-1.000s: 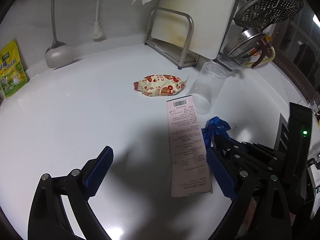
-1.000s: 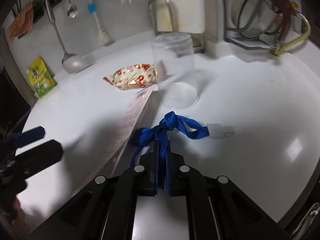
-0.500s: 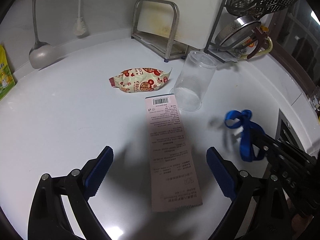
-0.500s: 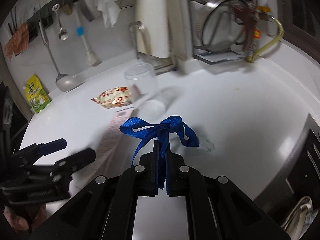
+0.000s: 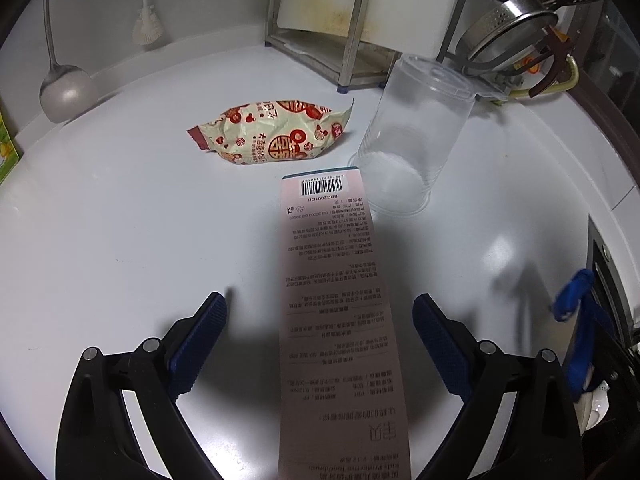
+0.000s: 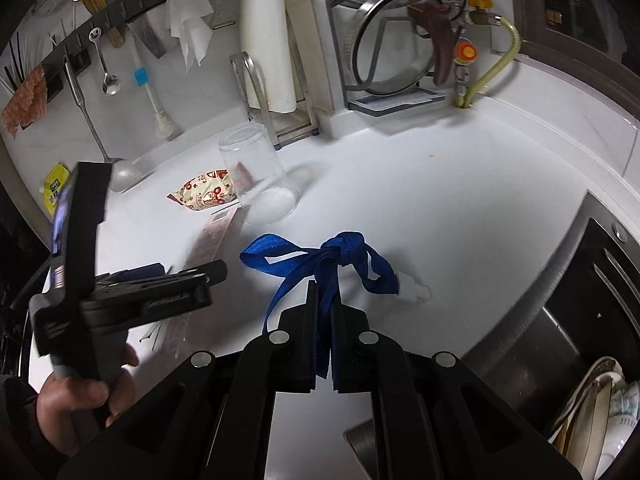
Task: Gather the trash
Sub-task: 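Grasp the pink receipt with the left tool while the right tool holds the strap, then carry the receipt and blue strap over the grey bin with both tools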
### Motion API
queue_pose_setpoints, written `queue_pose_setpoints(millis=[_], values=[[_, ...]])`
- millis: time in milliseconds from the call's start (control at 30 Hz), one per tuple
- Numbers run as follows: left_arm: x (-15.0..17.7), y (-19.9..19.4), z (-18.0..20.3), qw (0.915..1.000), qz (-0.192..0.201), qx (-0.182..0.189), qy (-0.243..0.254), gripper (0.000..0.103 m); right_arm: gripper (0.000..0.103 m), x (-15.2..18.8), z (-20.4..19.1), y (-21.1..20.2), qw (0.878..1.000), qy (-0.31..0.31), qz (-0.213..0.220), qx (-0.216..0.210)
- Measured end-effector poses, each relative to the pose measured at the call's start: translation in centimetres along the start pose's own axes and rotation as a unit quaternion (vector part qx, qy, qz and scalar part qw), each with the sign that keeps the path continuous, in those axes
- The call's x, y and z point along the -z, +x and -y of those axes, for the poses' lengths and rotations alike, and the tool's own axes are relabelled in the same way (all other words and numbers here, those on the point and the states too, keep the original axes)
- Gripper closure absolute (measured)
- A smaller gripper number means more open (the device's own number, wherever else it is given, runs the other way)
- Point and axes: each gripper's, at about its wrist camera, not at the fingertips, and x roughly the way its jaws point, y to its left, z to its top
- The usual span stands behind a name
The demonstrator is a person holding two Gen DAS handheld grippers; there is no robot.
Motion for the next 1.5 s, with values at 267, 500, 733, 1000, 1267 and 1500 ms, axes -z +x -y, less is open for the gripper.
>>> queue_pose_setpoints(millis=[267,500,733,1000,1267,1500], values=[[0.1,0.1,1.1,0.9993,0.004,-0.027,0.025,0.029,0.098,0.9,1.0,-1.0,1.000,0.016,-0.002,0.008],[0.6,-0.4,1.6,0.9989,0.002,-0.018,0.042,0.053,0.098,1.8,1.2,-1.4,1.000,0.024,-0.008,0.008],[1.1,-1.9,0.4,0.9992,0.014,-0.021,0.031,0.053,0.098,2.4,0.8,-2.1,1.000,0.024,-0.010,0.001],[1.9,-6.5,-0.1,0.9965,0.060,-0.031,0.049,0.053,0.098,3.3,-0.5,-3.7,1.000,0.021,-0.010,-0.009],[4.4,-12.9,-0.9,0.9946,0.086,-0.019,0.056,0.053,0.098,4.5,-2.6,-7.2,1.000,0.012,-0.010,-0.022],[8.5,-18.6,-0.3,0.9933,0.090,-0.016,0.070,0.053,0.098,6.6,-4.6,-11.1,0.999,0.002,-0.018,-0.044]])
